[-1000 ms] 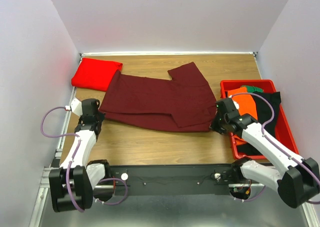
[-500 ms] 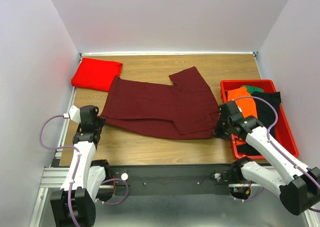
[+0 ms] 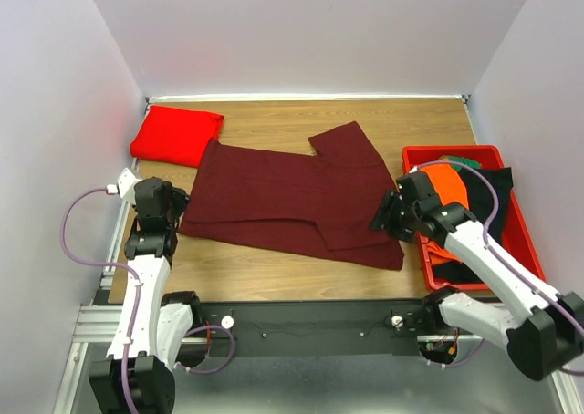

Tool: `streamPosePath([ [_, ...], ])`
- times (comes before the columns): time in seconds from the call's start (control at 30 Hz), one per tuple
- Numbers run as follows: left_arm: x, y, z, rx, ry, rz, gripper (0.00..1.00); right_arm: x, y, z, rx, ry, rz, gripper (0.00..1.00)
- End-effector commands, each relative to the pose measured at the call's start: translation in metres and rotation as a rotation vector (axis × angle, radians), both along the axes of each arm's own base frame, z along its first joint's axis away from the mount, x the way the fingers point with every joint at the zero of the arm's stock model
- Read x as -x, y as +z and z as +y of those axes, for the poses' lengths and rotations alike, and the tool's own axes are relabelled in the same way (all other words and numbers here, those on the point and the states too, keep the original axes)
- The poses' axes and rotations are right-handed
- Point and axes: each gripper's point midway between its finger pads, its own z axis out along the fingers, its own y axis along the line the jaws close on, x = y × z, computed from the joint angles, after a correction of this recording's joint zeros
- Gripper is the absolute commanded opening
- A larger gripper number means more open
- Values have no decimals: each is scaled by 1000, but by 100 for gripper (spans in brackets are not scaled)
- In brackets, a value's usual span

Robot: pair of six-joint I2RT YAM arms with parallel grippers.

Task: Fold and stack the t-shirts
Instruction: Fold the tshirt

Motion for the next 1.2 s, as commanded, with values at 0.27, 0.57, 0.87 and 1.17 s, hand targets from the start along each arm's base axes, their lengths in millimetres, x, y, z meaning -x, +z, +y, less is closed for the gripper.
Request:
streamPosePath([
  [0.27,-16,-51,-5,-36,-31,139,50,-34,-24,7,52,-16,-53,62],
  [0.57,-13,-102,-6,13,20,285,58,-37,-23,10,47,11,-74,62],
  [0.87,-9,-126,-5,22,36,365,63,-39,-23,10,53,22,-86,63],
  [1.17,-26,-127,-3,5,31,374,63,-40,-21,10,52,24,-97,63],
])
